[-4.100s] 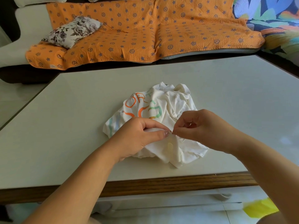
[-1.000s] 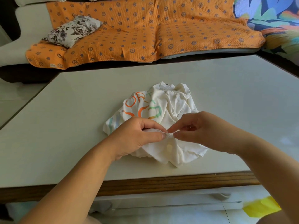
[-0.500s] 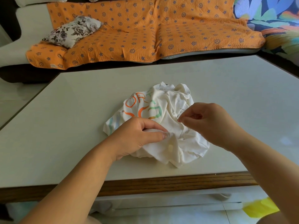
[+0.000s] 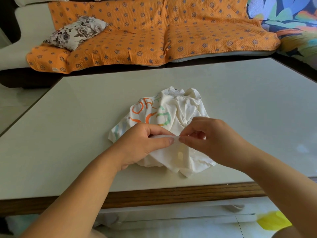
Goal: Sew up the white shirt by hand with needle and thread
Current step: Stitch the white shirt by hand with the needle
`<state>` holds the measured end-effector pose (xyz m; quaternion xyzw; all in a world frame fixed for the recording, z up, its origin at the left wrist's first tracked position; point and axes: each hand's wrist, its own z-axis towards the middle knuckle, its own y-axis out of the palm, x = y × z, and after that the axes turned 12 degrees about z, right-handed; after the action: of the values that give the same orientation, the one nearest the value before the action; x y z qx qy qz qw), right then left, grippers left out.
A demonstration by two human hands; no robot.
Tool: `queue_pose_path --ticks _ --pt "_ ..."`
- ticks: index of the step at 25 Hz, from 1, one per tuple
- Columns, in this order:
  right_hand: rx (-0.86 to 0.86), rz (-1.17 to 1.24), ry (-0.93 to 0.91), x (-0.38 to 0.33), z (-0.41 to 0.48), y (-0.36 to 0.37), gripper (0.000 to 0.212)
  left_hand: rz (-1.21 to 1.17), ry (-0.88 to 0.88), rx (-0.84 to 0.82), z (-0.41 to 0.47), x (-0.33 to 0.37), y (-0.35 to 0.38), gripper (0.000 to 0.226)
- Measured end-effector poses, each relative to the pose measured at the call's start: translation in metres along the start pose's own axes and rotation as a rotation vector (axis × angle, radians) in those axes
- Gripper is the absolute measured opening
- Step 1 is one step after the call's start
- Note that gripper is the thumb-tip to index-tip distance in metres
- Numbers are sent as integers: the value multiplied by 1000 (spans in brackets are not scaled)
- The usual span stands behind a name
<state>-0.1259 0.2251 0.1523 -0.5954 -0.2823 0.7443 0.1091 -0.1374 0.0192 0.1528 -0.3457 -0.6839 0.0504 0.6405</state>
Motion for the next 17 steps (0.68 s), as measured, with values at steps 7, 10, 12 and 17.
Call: queue_pose_path --ticks 7,10,12,17 --pt "13 183 105 -7 -2 -5 22 -22 15 61 1 -2 0 9" --pt "80 333 119 -11 -1 -12 28 -26 20 54 -1 -1 0 10" --pt "107 476 124 -13 -2 -12 18 -36 21 50 -1 -1 -1 10" --pt "93 560 249 -17 -4 -5 8 -6 33 42 0 -1 -1 11"
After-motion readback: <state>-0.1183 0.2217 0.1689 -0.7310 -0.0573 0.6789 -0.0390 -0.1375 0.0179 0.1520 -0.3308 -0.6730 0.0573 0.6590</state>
